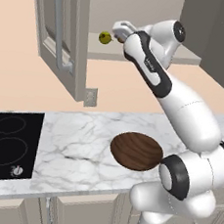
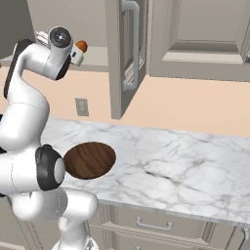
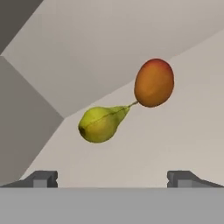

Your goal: Open the cabinet. Pick the mango and pear from the cabinet and place them into the bowl. Then close the cabinet.

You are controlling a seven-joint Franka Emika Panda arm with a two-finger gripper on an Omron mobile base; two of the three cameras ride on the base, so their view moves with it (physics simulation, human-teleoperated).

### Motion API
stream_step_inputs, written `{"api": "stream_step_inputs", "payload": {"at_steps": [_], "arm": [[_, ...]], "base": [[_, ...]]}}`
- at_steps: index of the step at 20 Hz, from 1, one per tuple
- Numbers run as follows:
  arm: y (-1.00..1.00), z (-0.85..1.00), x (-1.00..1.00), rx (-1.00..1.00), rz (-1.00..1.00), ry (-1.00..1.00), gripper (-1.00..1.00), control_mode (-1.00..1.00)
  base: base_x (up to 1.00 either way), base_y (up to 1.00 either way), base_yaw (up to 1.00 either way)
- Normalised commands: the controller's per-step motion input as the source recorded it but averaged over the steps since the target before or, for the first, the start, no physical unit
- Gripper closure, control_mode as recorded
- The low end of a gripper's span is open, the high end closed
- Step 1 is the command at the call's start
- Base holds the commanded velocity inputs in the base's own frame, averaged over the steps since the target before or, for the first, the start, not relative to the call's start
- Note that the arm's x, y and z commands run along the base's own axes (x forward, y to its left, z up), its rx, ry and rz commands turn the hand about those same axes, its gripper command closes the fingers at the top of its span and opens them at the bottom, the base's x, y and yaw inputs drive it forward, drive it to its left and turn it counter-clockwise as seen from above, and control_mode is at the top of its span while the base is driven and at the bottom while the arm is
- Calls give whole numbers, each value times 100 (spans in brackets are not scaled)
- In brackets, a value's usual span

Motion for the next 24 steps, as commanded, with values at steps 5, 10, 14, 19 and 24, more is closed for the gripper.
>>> {"api": "stream_step_inputs", "payload": {"at_steps": [5,10,14,19,24], "arm": [[8,0,56,-2,-13,5,-100,-100],[8,0,64,0,-1,9,-100,-100],[3,0,66,0,0,14,-100,-100],[14,-3,75,0,0,15,-100,-100],[8,-2,16,0,0,4,-100,-100]], "base": [[0,0,0],[0,0,0],[0,0,0],[0,0,0],[0,0,0]]}}
